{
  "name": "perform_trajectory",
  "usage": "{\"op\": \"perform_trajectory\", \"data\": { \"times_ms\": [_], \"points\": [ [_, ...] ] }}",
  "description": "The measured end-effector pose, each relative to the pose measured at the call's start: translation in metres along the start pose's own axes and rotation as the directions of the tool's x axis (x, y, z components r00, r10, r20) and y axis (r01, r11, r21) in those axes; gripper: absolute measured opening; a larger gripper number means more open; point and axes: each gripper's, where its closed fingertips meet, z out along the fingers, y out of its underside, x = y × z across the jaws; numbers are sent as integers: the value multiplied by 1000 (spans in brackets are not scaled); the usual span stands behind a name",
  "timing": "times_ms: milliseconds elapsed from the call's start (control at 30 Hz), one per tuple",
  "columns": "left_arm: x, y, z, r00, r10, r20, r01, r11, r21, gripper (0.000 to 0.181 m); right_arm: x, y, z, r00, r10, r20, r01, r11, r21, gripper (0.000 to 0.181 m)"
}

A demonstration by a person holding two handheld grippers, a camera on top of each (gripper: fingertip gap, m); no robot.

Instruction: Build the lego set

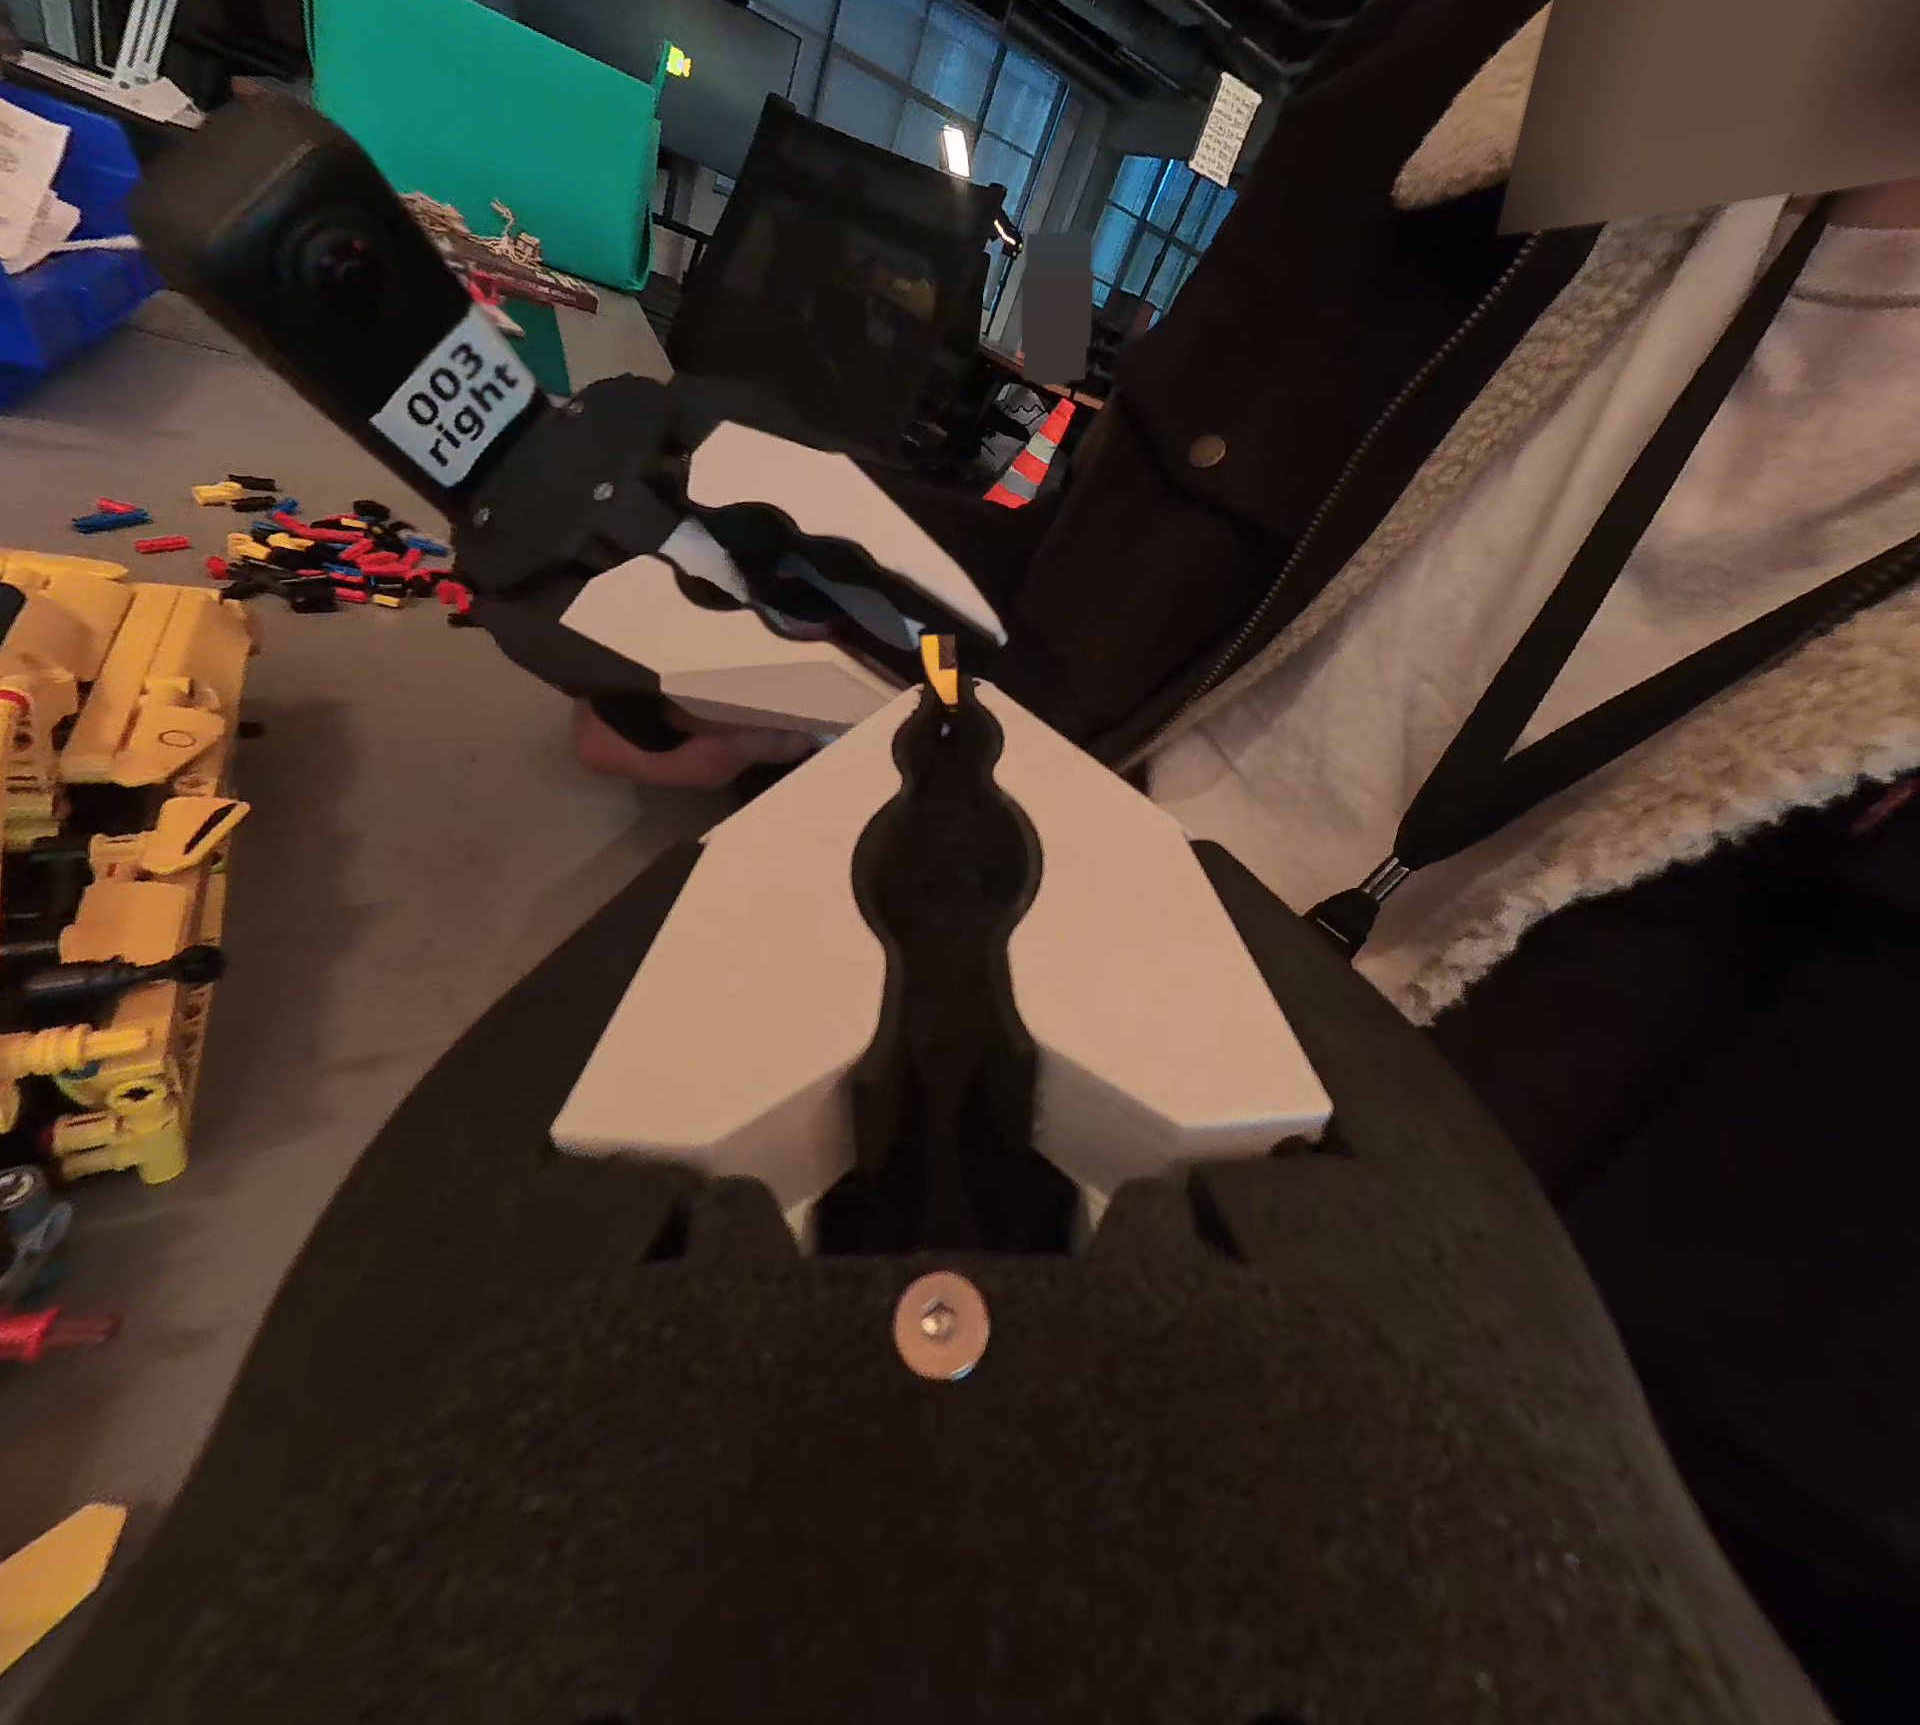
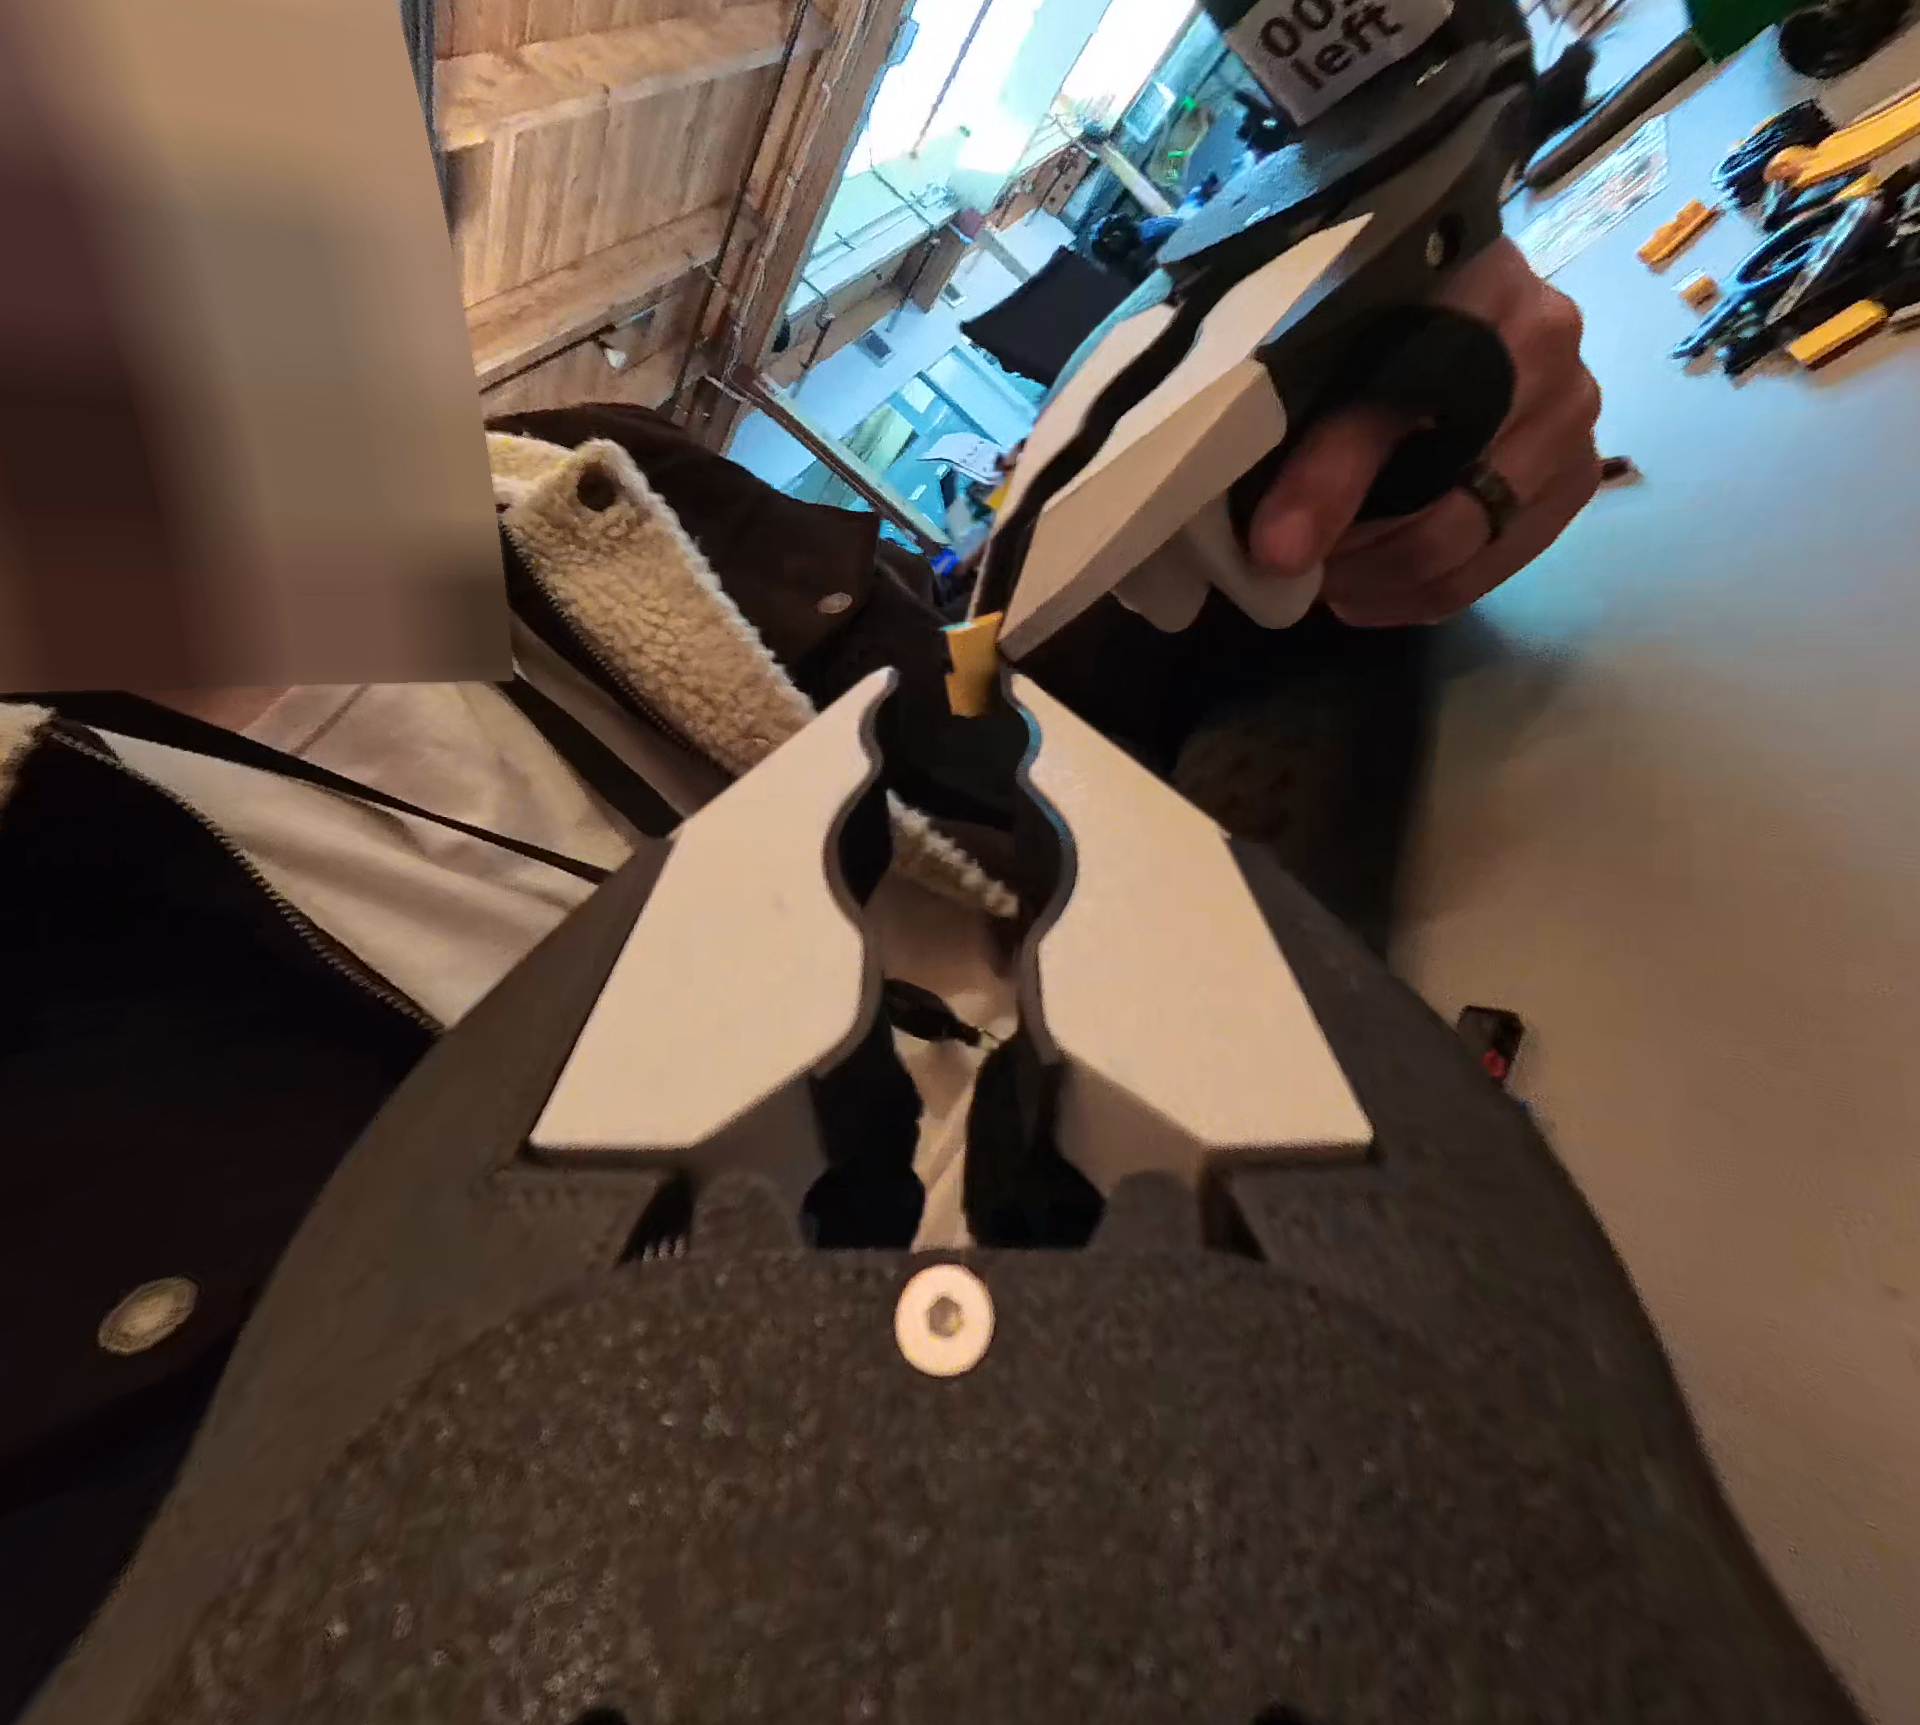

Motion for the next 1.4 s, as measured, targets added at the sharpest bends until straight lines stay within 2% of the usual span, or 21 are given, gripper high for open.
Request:
{"op": "perform_trajectory", "data": {
  "times_ms": [67, 233, 333, 367, 433, 567, 633, 700, 800, 967, 1033, 1133, 1233, 1300, 1400],
  "points": [
    [-1, 0, 0, 1000, -6, 5, 6, 1000, 2, 3, 5, 0, -1, 997, -57, -61, 57, 998, -2, 7],
    [-16, 1, -4, 996, -58, 73, 58, 998, 1, 3, 19, -5, -10, 939, -228, -257, 227, 973, -35, 6],
    [-42, 14, -10, 971, -124, 204, 134, 990, -35, 6, 43, -9, -31, 827, -317, -464, 302, 947, -108, 6],
    [-46, 22, -11, 964, -135, 231, 155, 985, -70, 18, 51, -9, -41, 766, -355, -536, 324, 933, -156, 6],
    [-52, 47, -12, 953, -119, 280, 177, 965, -192, 23, 65, -2, -60, 641, -440, -629, 334, 898, -287, 5],
    [-58, 97, -8, 943, -59, 326, 205, 878, -433, 27, 77, 33, -71, 543, -564, -622, 265, 818, -511, 6],
    [-56, 109, -7, 945, -48, 322, 213, 840, -500, 27, 77, 44, -66, 526, -620, -583, 260, 769, -583, 6],
    [-57, 109, -7, 944, -29, 330, 203, 838, -506, 26, 80, 48, -62, 507, -652, -564, 257, 738, -624, 6],
    [-61, 110, -9, 936, -13, 351, 203, 836, -510, 21, 89, 50, -65, 495, -648, -579, 247, 744, -621, 6],
    [-61, 112, -7, 937, 17, 349, 182, 828, -530, 12, 102, 59, -86, 385, -710, -590, 91, 665, -741, 7],
    [-59, 113, -5, 942, 7, 336, 184, 826, -532, 10, 102, 63, -89, 397, -686, -610, 35, 676, -736, 7],
    [-58, 114, -4, 943, -10, 333, 195, 826, -529, 9, 95, 59, -79, 512, -529, -677, 11, 792, -611, 6],
    [-54, 115, -2, 949, -12, 316, 189, 822, -538, 10, 90, 52, -74, 625, -362, -692, -2, 885, -465, 6],
    [-50, 116, 0, 954, -18, 298, 185, 818, -544, 11, 87, 52, -71, 656, -346, -671, 9, 892, -451, 6],
    [-50, 117, 0, 954, -13, 299, 182, 818, -546, 11, 87, 58, -66, 652, -418, -632, 46, 855, -517, 6]
  ]
}}
